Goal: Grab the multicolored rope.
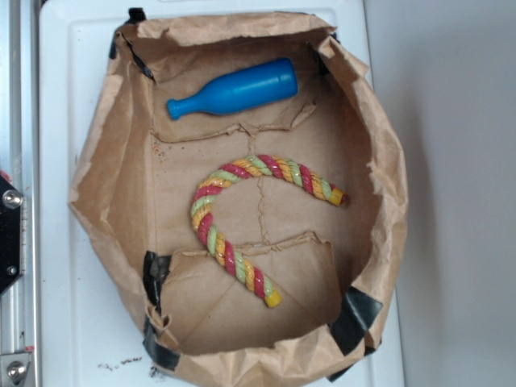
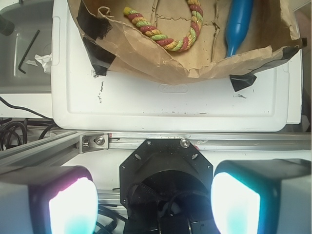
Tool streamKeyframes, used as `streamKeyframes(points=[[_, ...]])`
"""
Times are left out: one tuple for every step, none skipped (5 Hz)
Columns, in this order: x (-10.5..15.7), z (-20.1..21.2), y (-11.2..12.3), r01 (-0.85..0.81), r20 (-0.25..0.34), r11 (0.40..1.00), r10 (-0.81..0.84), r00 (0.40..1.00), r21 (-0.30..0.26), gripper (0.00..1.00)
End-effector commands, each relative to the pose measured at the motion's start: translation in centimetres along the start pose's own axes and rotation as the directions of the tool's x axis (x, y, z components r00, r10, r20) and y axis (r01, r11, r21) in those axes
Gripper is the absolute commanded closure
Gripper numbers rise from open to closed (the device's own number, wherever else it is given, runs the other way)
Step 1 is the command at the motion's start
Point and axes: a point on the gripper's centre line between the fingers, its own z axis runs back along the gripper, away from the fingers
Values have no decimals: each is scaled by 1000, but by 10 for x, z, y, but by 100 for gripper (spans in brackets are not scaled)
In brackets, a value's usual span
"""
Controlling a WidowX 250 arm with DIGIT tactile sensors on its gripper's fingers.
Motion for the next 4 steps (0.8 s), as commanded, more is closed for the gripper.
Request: streamKeyframes(points=[[0,0,0,0,0,1000,0,1000,0,0],[43,-6,24,-75,25,997,76,997,-17,0],[90,-17,68,-158,32,987,158,987,6,0],[112,-28,96,-227,115,974,222,968,28,0]])
